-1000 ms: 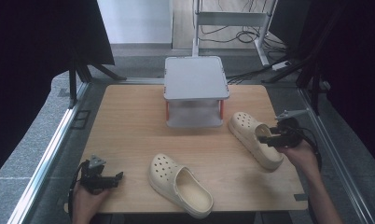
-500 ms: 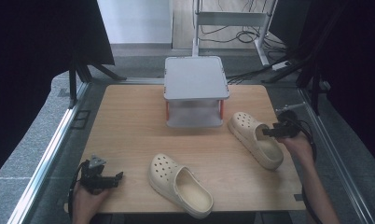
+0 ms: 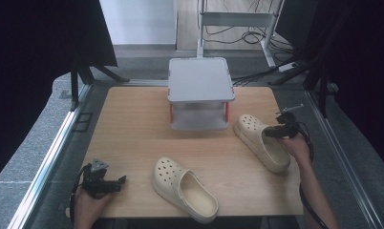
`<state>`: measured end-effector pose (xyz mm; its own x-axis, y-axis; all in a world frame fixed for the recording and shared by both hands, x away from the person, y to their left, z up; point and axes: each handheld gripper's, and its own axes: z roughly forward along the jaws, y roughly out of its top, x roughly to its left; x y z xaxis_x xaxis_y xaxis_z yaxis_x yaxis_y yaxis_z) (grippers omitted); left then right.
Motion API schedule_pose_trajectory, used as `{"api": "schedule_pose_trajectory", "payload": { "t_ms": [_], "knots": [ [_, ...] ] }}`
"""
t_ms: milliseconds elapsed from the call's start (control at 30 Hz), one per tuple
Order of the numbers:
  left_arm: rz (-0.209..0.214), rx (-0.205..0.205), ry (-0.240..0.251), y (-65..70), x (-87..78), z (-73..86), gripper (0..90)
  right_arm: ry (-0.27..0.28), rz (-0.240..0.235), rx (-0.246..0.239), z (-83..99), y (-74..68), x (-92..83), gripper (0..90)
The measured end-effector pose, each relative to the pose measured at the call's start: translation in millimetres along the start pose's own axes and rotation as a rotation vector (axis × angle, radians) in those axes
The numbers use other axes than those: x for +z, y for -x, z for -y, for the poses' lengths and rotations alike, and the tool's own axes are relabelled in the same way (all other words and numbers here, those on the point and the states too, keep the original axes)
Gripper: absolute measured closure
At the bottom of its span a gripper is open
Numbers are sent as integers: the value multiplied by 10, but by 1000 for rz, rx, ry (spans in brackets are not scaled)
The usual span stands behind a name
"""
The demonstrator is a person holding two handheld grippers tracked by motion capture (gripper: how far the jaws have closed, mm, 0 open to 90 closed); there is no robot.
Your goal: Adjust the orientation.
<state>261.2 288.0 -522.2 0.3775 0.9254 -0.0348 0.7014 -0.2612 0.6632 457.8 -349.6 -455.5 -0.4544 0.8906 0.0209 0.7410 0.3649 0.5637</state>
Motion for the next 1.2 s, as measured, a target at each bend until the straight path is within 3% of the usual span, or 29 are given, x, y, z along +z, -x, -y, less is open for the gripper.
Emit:
{"api": "schedule_pose_trajectory", "payload": {
  "t_ms": [100,233,367,500,800,1000,1200],
  "knots": [
    [0,0,0,0,0,0,33,-17,-29,3,-12,-35,31,666],
    [0,0,0,0,0,0,33,-54,9,-6,-32,-84,31,719],
    [0,0,0,0,0,0,33,-69,10,-5,-16,-112,-11,740],
    [0,0,0,0,0,0,33,-47,-23,10,22,-128,-105,750],
    [0,0,0,0,0,0,33,-18,-16,-3,27,-263,-389,742],
    [0,0,0,0,0,0,33,-6,-36,-23,20,-446,-502,737],
    [0,0,0,0,0,0,33,-3,-62,-57,-38,-730,-542,734]
  ]
}}
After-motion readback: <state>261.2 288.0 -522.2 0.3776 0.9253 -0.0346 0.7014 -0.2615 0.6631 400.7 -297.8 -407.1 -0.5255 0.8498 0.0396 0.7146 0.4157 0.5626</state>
